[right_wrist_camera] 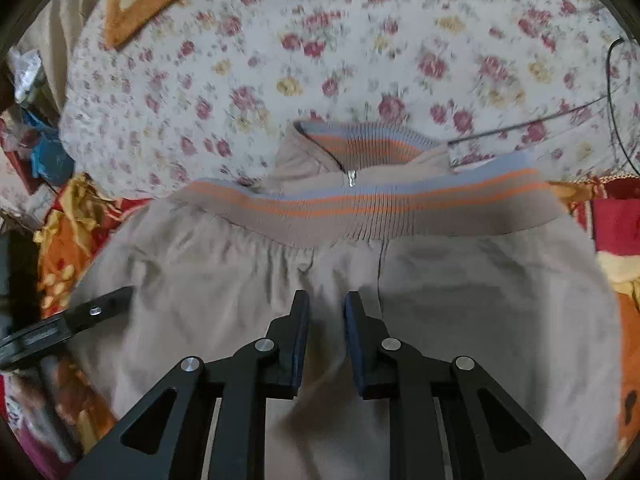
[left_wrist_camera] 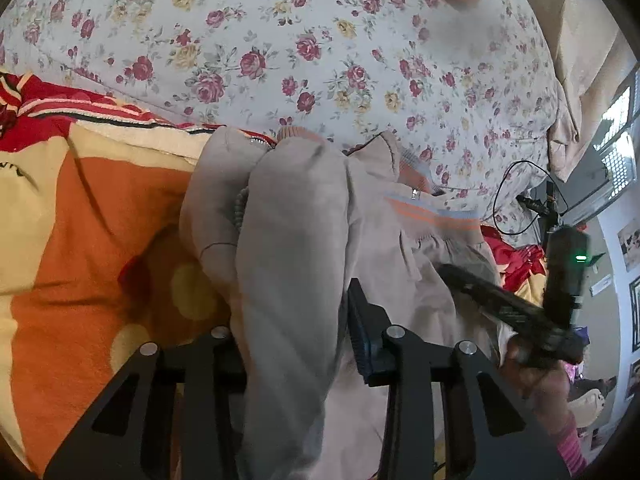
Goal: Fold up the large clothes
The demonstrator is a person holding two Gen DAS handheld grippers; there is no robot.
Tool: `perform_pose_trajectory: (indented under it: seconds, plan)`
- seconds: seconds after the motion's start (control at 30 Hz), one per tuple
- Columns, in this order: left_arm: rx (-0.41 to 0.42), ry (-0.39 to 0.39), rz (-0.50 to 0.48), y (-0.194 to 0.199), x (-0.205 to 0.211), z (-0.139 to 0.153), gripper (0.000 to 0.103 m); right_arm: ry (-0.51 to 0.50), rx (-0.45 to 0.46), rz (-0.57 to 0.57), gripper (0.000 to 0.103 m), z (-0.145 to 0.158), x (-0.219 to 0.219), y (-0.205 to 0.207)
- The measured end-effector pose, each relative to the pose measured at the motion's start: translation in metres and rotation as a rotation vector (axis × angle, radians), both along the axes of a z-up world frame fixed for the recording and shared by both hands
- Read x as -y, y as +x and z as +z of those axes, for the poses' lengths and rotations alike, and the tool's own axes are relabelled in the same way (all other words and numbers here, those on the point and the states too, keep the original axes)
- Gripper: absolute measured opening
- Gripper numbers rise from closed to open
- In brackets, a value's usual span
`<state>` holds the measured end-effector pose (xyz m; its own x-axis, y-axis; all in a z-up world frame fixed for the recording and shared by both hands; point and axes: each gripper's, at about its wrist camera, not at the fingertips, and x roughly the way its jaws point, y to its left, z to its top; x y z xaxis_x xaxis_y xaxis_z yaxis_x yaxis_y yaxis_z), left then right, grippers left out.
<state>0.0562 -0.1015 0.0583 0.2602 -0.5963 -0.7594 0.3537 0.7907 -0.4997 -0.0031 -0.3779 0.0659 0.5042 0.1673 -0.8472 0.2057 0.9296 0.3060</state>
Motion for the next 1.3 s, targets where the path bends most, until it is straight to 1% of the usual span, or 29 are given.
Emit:
perform_pose_trajectory:
  seconds: [0.07,0.13,0.17,0.2,0.23,0.3,0.37,0.4,0.43,0.47,0.5,0.53,0.57,0.6,0.7,0.77,0.8,0.87,0.9,1.0,1.07,1.13,1.23,1.3]
  plan:
    - [0.005,0.014,0.004,0.000,0.001,0.000,0.034,-0.015,-0.057,0.001,0.018,-0.020,-0.004,0.011]
    - [0.014,0.027,0.005,-0.001,0.002,0.001,0.034,-0.023,-0.052,-0.016,0.016,-0.026,-0.004,0.012]
    - [0.019,0.034,0.005,-0.002,0.002,0.001,0.034,-0.025,-0.059,-0.017,0.017,-0.023,-0.004,0.012]
    - [0.024,0.042,0.006,-0.003,0.003,0.002,0.034,-0.018,-0.064,-0.022,0.022,-0.019,-0.003,0.010]
    - [0.028,0.047,0.006,-0.003,0.004,0.002,0.034,0.008,-0.049,-0.029,0.023,-0.010,-0.003,0.007]
    - [0.033,0.058,0.007,-0.004,0.006,0.001,0.034,0.021,-0.004,-0.013,0.023,0.003,-0.006,0.000]
    - [0.037,0.060,0.008,-0.005,0.006,0.001,0.034,0.001,0.031,0.006,0.023,0.012,-0.012,-0.005]
    - [0.038,0.063,0.009,-0.005,0.006,0.001,0.034,-0.004,0.025,0.016,0.023,0.010,-0.015,-0.005]
    - [0.040,0.065,0.010,-0.005,0.006,0.001,0.034,-0.009,-0.007,0.025,0.022,0.001,-0.017,-0.001]
    - [0.042,0.068,0.010,-0.005,0.005,0.001,0.034,-0.021,-0.065,0.032,0.021,-0.013,-0.020,0.004]
    - [0.044,0.073,0.010,-0.005,0.006,0.000,0.034,-0.038,-0.083,0.036,0.020,-0.022,-0.022,0.007]
    - [0.046,0.075,0.009,-0.006,0.006,0.000,0.034,-0.058,-0.061,0.041,0.020,-0.021,-0.024,0.005]
    - [0.049,0.077,0.009,-0.006,0.006,0.000,0.034,-0.074,-0.070,0.054,0.020,-0.016,-0.026,0.005]
    - [0.050,0.080,0.009,-0.006,0.006,0.000,0.034,-0.073,-0.076,0.058,0.022,-0.011,-0.026,0.005]
    - [0.052,0.085,0.011,-0.006,0.007,0.000,0.034,-0.039,-0.029,0.065,0.026,0.010,-0.025,-0.008]
    - [0.054,0.087,0.011,-0.007,0.007,-0.001,0.034,-0.034,-0.010,0.074,0.037,0.015,-0.027,-0.017]
    - [0.054,0.088,0.013,-0.007,0.007,-0.001,0.034,-0.037,-0.018,0.079,0.038,0.011,-0.028,-0.018]
    - [0.058,0.091,0.016,-0.008,0.006,-0.001,0.034,-0.046,-0.069,0.071,0.038,-0.007,-0.030,-0.015]
    - [0.062,0.095,0.016,-0.008,0.007,-0.001,0.034,-0.046,-0.073,0.063,0.038,-0.013,-0.031,-0.013]
    - [0.066,0.099,0.016,-0.009,0.007,-0.001,0.034,-0.035,-0.064,0.062,0.038,-0.002,-0.030,-0.011]
    - [0.064,0.099,0.017,-0.008,0.007,-0.001,0.034,-0.021,-0.033,0.056,0.038,0.008,-0.028,-0.009]
    - [0.065,0.100,0.017,-0.008,0.007,-0.001,0.034,-0.021,-0.023,0.055,0.038,0.013,-0.029,-0.004]
    - [0.065,0.100,0.017,-0.009,0.007,-0.001,0.034,-0.005,-0.049,0.039,0.037,0.007,-0.030,-0.002]
    - [0.068,0.102,0.016,-0.009,0.006,-0.001,0.034,-0.004,-0.064,0.039,0.038,0.007,-0.032,-0.008]
